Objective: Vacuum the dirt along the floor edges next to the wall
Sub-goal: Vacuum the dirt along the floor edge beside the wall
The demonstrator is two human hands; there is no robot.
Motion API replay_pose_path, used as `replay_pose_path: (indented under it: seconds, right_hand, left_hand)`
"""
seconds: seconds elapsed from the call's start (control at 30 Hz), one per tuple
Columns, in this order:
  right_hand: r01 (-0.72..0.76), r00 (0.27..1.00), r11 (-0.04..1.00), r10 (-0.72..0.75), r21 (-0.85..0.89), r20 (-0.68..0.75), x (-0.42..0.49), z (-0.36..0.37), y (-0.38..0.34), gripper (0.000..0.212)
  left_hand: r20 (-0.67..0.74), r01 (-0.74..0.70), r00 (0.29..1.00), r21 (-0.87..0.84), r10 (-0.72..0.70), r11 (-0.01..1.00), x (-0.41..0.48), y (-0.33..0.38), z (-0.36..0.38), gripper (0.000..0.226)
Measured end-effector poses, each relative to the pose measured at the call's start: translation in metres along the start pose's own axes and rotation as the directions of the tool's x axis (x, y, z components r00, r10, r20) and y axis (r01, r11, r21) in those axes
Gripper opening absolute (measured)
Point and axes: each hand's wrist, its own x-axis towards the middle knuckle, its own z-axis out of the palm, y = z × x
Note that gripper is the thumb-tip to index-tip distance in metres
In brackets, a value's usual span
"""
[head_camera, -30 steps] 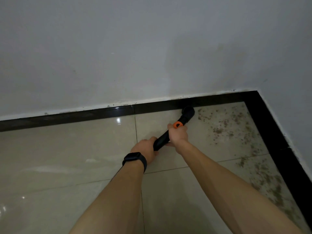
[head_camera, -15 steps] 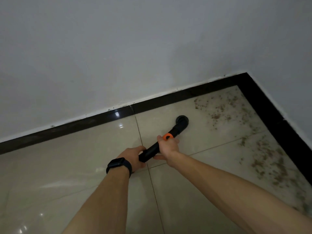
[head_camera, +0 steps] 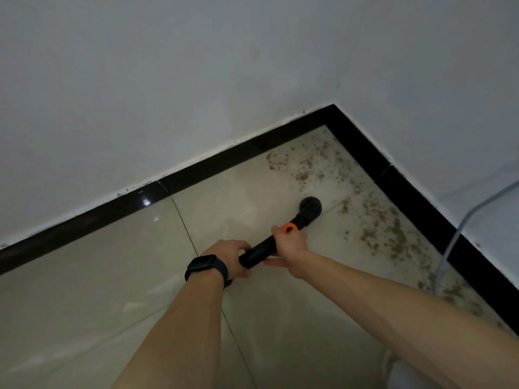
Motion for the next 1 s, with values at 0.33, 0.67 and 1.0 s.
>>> replay_pose_path:
  seconds: [0.33, 0.67, 1.0]
  right_hand:
    - [0.076, 0.997, 0.997, -0.076, -0.004, 0.029, 0.014, 0.013, -0.029, 0.048]
    - [0.085, 0.992, 0.989, -0.073, -0.117, 0.107, 0.025, 0.036, -0.049, 0.053]
    - [0.078, 0.984, 0.993, -0.061, -0.093, 0.168, 0.042, 0.041, -0.067, 0.050]
  left_hand:
    - [-0.090, 0.028, 0.996, 0.005, -0.027, 1.000, 0.008, 0.011, -0.017, 0.056]
    - [-0.116, 0.134, 0.983, -0.058, -0.140, 0.989, 0.013, -0.001, -0.026, 0.058]
    - [-0.156, 0.146, 0.975, -0.075, -0.156, 0.986, 0.026, -0.002, -0.029, 0.060]
